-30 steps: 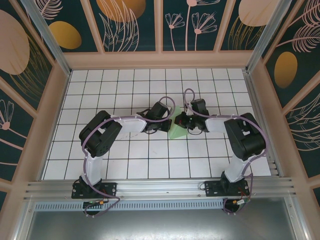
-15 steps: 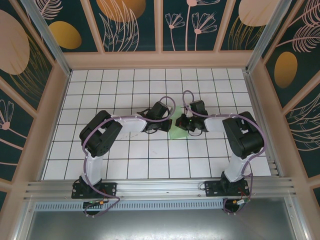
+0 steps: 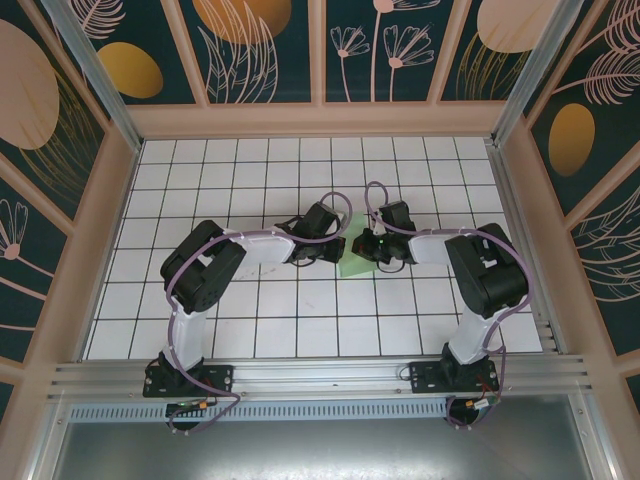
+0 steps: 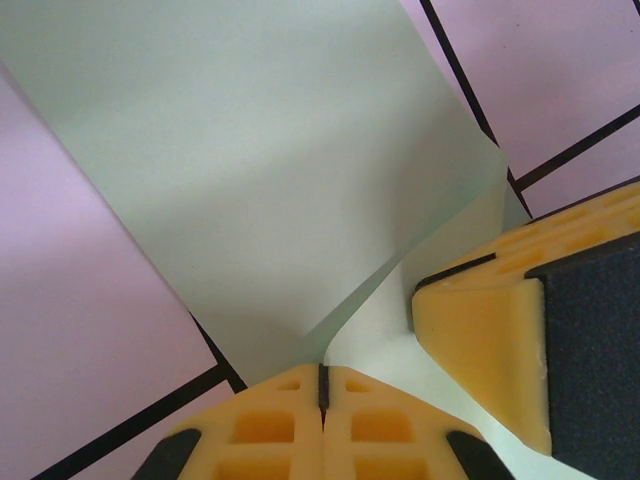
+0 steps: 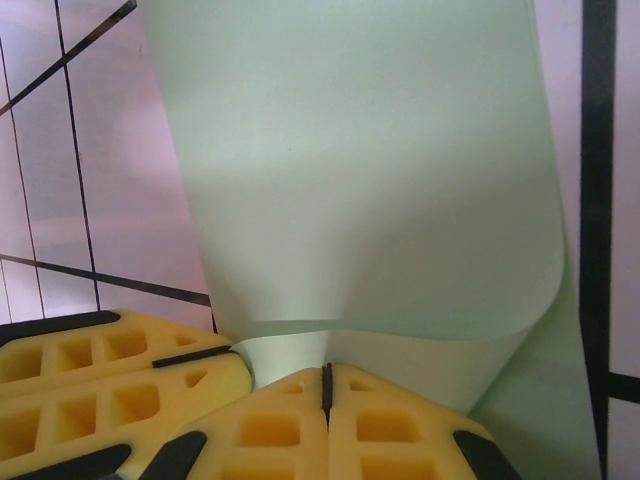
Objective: Fold a paper plane with a square sheet of paper (fold left side to right side)
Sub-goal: Fold the triangle a second time at the center of the table.
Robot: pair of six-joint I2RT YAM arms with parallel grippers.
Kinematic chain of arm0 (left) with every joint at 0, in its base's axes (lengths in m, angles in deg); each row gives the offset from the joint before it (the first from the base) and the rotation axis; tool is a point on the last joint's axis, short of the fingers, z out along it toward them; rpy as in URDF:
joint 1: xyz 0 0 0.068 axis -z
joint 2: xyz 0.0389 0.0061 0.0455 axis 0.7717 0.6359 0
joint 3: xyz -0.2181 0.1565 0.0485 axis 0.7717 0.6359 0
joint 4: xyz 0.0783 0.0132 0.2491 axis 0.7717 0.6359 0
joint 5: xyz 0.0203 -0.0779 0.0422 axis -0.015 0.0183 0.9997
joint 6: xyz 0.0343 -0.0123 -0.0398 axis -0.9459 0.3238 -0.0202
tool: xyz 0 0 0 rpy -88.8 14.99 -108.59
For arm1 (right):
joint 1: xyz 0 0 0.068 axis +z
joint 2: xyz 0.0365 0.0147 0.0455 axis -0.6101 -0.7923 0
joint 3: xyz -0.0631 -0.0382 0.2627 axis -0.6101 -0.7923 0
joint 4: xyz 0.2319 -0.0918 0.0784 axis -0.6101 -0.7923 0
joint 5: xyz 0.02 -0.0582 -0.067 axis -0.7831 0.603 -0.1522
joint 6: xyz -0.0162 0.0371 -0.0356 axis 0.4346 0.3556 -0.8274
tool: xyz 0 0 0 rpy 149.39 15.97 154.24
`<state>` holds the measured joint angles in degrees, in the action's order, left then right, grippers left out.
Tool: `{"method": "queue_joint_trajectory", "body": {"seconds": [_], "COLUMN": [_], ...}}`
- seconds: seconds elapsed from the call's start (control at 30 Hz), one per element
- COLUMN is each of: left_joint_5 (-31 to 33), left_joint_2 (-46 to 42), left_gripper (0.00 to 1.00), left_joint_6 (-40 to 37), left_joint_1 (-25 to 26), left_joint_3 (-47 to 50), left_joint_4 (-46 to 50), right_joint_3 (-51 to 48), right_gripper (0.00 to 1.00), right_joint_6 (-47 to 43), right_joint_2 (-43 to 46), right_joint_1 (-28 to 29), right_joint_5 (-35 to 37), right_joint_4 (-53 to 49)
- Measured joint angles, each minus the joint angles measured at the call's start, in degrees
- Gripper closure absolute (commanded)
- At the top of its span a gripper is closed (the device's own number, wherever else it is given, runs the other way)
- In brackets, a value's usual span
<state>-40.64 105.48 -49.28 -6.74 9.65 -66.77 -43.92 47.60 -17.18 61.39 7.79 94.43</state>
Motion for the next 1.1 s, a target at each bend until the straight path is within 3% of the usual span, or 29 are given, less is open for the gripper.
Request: {"method": "queue_joint_trajectory", "body": {"seconds": [0.17,0.33,0.47,0.7,0.9,1.1], "left_joint_5": [2.7,3.1,-3.0,-17.5,-22.6,-23.5], "left_joint_2": [-2.9,-10.5,-14.2,-11.3,-7.0,-5.4], "left_gripper": [0.70,0.71,0.74,0.78,0.78,0.78], "left_joint_6": [0.4,0.8,2.2,7.7,9.6,9.8], "left_joint_1": [0.0,0.0,0.0,0.1,0.1,0.2], "left_joint_3": [1.4,3.9,6.4,9.7,9.7,9.7], "left_joint_4": [1.0,1.1,-1.5,-8.2,-10.5,-10.5], "right_joint_3": [-1.0,-1.3,-1.3,-1.3,-1.3,-1.2], "right_gripper": [1.00,1.00,1.00,1.00,1.00,1.00], "right_joint_6": [0.0,0.0,0.0,0.0,0.0,0.0], "right_joint_2": [0.4,0.6,0.6,0.6,0.6,0.6], "right_joint_1": [0.0,0.0,0.0,0.0,0.0,0.1], "right_joint_5": [0.1,0.1,0.1,0.1,0.1,0.2], "right_joint_4": [1.3,1.5,1.5,1.5,1.5,1.4]}}
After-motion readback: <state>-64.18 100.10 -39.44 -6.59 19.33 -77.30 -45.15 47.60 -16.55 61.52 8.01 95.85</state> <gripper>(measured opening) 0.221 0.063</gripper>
